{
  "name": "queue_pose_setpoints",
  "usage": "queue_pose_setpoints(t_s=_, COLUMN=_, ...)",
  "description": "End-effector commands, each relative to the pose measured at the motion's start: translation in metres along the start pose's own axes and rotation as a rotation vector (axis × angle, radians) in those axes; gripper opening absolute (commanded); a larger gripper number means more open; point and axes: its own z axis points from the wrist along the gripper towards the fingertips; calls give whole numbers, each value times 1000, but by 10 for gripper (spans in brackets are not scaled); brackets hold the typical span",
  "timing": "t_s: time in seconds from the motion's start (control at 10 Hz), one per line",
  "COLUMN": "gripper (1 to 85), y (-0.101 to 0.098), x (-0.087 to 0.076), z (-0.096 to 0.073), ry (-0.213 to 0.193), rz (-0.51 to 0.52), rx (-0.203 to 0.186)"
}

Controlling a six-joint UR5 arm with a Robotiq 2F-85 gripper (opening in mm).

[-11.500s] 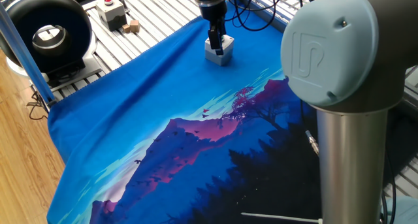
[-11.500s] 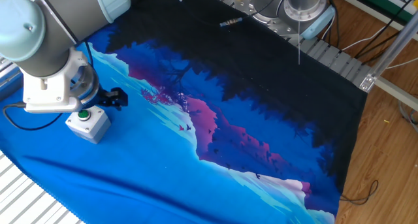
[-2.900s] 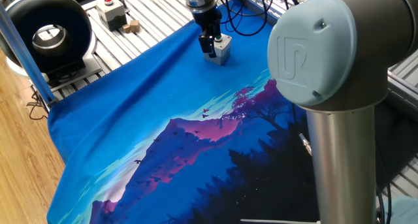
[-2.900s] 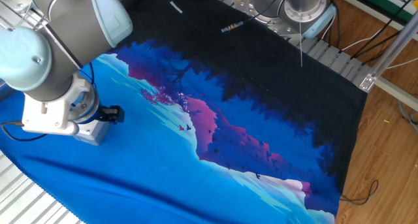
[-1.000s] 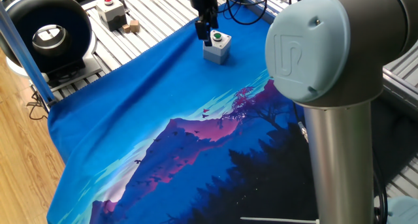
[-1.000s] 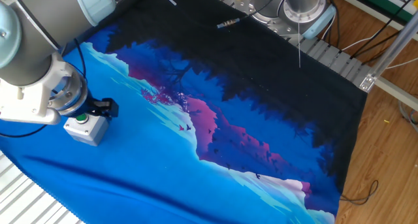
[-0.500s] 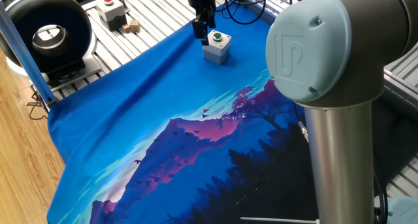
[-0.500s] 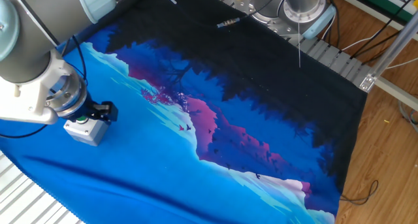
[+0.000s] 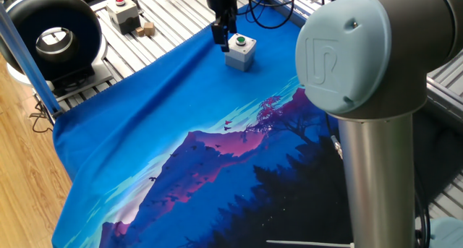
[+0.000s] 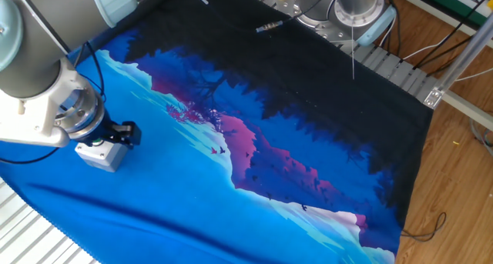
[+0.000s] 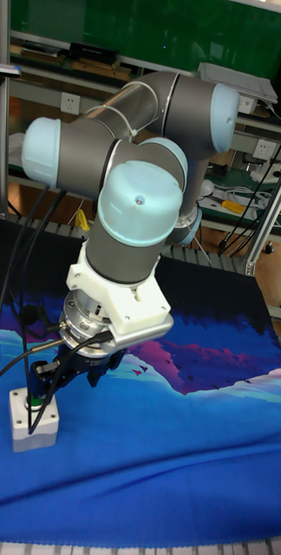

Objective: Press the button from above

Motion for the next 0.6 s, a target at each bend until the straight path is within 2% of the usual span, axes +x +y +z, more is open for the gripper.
queue_pose_setpoints(t_s=0.0, gripper=723, y=-2, x=5, z=4, ry=8, rz=-3, rx=2)
queue_pose_setpoints(t_s=0.5, gripper=720, y=-6, x=7, z=16, ry=16, rz=-5, rx=10)
